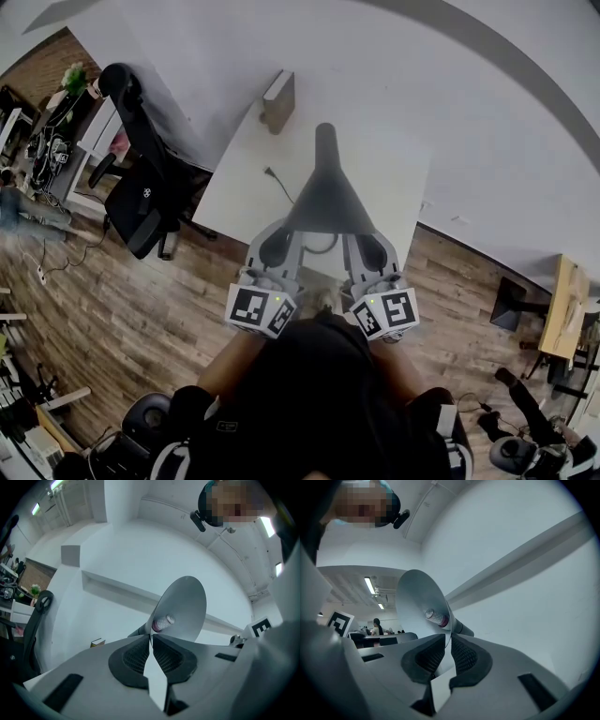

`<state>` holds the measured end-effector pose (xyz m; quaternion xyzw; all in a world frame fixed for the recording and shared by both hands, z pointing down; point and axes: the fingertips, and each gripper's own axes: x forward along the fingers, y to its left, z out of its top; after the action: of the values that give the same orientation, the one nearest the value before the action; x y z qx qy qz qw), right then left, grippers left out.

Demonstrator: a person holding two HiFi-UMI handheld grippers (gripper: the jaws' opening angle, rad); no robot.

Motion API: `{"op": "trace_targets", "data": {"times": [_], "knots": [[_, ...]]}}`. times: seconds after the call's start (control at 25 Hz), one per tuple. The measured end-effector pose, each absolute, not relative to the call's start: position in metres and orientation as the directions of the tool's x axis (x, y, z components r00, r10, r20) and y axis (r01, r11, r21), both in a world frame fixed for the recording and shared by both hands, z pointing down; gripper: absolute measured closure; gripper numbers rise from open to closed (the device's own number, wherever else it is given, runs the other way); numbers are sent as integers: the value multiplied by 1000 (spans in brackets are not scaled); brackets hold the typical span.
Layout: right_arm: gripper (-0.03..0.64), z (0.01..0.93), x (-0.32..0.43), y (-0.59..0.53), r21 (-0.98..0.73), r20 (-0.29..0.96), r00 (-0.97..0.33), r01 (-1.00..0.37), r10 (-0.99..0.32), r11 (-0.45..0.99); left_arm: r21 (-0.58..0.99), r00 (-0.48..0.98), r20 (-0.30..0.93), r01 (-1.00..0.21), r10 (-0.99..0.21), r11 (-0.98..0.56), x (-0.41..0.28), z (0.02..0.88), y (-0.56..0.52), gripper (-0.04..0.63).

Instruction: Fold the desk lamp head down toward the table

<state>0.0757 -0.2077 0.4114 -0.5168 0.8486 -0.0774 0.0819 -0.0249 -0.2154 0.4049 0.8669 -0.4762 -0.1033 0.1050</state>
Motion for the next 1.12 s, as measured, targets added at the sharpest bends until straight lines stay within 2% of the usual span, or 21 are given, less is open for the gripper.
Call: {"op": "trace_targets", "data": {"times": [1.12], "knots": [[589,486,81,-212,-221,58,-447,-878,-893,425,291,521,-4,-816,-853,-500,-22,479,-219,563]]}}
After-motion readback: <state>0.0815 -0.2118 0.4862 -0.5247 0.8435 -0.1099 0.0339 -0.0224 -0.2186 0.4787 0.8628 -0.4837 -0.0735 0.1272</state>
